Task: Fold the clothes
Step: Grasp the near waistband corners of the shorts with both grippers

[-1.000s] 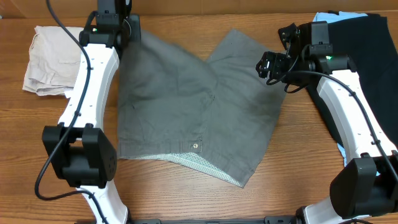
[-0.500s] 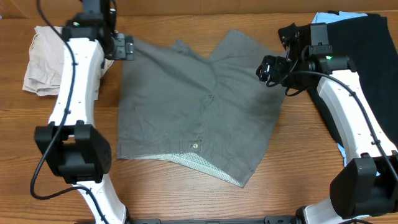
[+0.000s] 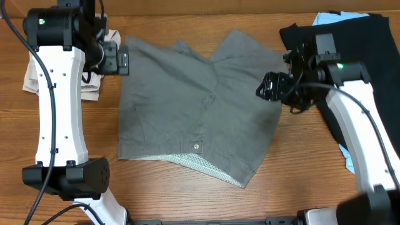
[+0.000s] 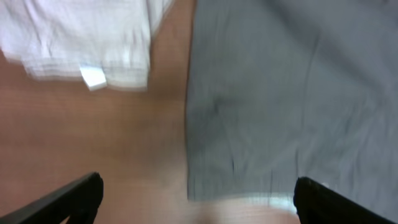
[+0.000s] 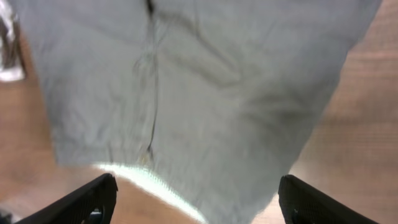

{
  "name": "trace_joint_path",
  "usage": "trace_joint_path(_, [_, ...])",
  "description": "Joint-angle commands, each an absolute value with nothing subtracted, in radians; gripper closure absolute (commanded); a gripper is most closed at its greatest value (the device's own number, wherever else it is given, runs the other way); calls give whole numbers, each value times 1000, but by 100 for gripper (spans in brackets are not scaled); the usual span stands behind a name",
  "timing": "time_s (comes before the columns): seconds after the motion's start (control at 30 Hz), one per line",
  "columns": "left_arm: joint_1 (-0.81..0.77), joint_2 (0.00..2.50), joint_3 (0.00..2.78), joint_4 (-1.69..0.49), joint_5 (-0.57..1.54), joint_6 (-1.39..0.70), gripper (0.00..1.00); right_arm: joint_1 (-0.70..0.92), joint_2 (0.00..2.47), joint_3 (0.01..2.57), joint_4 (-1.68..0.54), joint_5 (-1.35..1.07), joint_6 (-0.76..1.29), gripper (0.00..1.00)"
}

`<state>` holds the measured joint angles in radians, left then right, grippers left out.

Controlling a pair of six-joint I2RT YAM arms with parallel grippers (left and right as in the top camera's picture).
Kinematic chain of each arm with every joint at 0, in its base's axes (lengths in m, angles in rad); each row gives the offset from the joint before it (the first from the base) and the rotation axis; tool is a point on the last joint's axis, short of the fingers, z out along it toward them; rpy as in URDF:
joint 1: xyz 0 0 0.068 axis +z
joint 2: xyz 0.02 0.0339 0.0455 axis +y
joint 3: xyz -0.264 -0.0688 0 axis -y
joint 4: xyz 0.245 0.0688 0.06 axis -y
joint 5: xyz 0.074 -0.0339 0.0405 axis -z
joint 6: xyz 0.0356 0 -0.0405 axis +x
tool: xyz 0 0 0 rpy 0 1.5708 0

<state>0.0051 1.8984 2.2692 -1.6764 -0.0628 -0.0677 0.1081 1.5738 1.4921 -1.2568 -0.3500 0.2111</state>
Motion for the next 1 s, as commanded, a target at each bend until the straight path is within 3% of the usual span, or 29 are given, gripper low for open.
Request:
trace_joint_path(0.0, [-1,1872,2251,-1690,-3,-108,0,152,1477,1496,-1304,-319,245,13])
trace_joint_path(0.13, [-6,1786,2162,-1690,31,-158,0,241,1408,1491,-1376,-205,359,11])
trace_joint_path(0.3, [-24,1624,1892,-1646,-2,-271,0,400,1348,1382,-1386,-74,541,0])
trace_joint_path(0.57, [-27,1352,1337,-1404,-3,-383,0,585,1346,1028,-1191,-60,737,0])
trace_joint_path(0.97, [-27,1372,878,-1001,0,-379,0,598,1349,785,-947,-118,733,0])
